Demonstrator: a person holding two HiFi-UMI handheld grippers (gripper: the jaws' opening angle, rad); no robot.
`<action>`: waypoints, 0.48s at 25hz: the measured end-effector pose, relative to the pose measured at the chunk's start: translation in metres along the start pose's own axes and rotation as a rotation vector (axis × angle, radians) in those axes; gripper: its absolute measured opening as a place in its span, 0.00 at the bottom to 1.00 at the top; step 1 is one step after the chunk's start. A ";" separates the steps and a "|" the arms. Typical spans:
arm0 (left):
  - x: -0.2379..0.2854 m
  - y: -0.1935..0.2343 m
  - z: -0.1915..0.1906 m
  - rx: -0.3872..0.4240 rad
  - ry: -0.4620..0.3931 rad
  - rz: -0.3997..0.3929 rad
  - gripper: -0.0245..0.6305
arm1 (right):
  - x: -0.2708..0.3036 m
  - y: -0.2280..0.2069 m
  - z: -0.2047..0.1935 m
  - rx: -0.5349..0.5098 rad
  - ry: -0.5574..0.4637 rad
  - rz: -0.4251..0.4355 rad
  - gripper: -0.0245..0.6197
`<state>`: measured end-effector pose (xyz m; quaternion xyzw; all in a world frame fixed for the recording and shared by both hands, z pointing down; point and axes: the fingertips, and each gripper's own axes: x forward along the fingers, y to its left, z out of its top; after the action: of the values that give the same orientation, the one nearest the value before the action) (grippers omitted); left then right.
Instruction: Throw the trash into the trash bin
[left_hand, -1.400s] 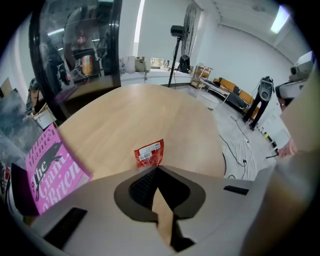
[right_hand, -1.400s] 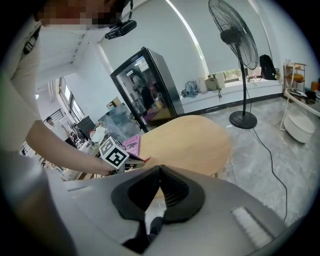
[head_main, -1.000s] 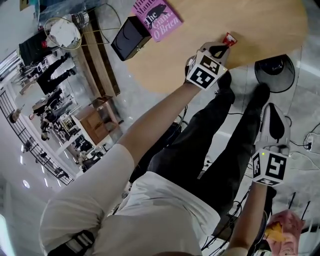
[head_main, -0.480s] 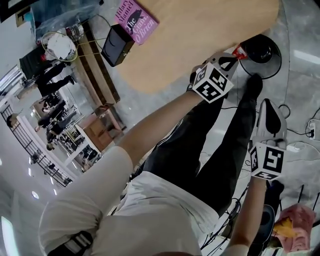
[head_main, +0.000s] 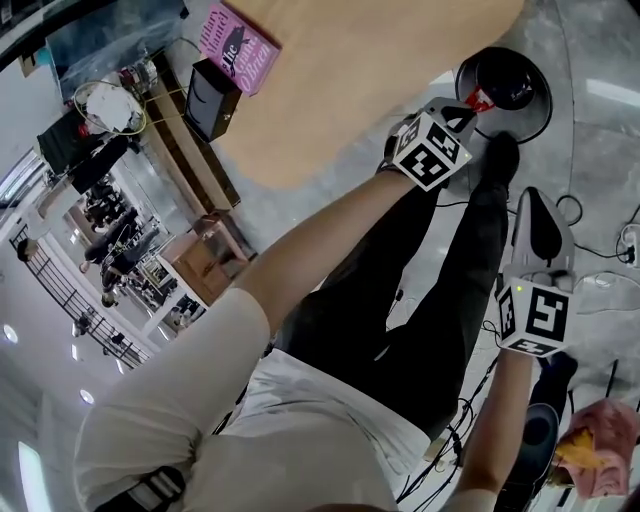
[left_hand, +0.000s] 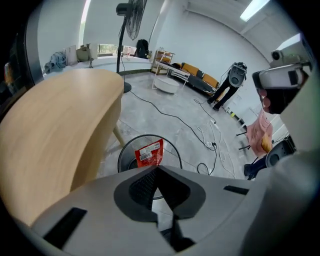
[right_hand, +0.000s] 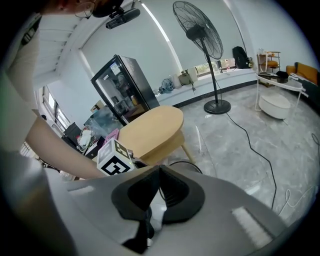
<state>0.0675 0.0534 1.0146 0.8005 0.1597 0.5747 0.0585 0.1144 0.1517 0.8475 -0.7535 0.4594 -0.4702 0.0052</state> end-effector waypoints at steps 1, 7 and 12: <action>0.007 0.001 -0.002 -0.009 0.009 -0.002 0.04 | 0.001 -0.003 -0.002 0.002 0.004 0.001 0.05; 0.038 0.008 -0.007 -0.062 0.046 0.005 0.11 | 0.011 -0.022 -0.011 0.001 0.023 0.010 0.05; 0.050 0.009 -0.013 -0.100 0.079 -0.011 0.33 | 0.019 -0.034 -0.010 -0.014 0.029 0.009 0.05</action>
<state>0.0719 0.0602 1.0666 0.7724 0.1373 0.6128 0.0951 0.1333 0.1623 0.8818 -0.7446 0.4661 -0.4778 -0.0044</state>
